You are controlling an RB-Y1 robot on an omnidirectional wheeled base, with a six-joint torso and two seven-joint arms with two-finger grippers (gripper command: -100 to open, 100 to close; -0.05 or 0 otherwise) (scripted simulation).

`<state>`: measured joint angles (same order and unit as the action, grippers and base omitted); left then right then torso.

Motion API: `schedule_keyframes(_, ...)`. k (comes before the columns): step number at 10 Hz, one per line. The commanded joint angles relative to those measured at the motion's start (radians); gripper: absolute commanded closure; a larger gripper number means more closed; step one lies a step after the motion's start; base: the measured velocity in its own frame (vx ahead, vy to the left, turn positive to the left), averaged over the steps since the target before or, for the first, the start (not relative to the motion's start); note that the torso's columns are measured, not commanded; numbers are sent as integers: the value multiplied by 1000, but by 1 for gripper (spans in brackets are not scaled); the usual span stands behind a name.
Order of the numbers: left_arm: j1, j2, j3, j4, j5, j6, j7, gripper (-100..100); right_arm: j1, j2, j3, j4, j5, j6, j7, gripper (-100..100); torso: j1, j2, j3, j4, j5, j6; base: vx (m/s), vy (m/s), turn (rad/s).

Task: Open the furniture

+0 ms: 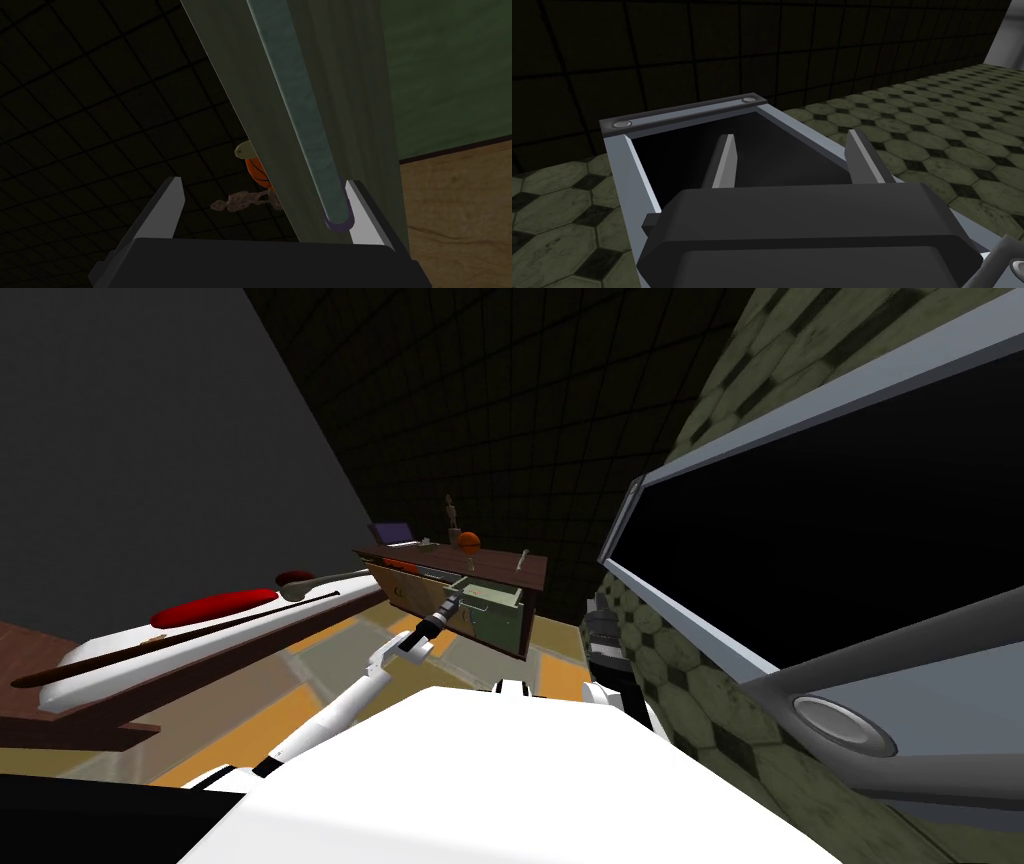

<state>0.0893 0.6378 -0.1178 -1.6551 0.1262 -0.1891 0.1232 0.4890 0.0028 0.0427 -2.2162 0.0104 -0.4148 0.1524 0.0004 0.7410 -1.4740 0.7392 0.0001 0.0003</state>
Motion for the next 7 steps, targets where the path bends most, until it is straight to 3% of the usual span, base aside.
schedule_keyframes(1,7,20,2,-30,10,26,10,-100,0,0,0,0,0,0,0,0,-1,3,1,3,-2,-1,2,-12,13)
schedule_keyframes(2,9,22,2,-33,11,33,13,0,0,0,0,0,0,0,0,0,-2,2,1,2,-2,0,0,0,0)
schedule_keyframes(7,12,22,0,-28,10,36,12,0,0,0,0,0,0,0,0,0,-1,-2,-1,0,-1,-1,0,0,0)
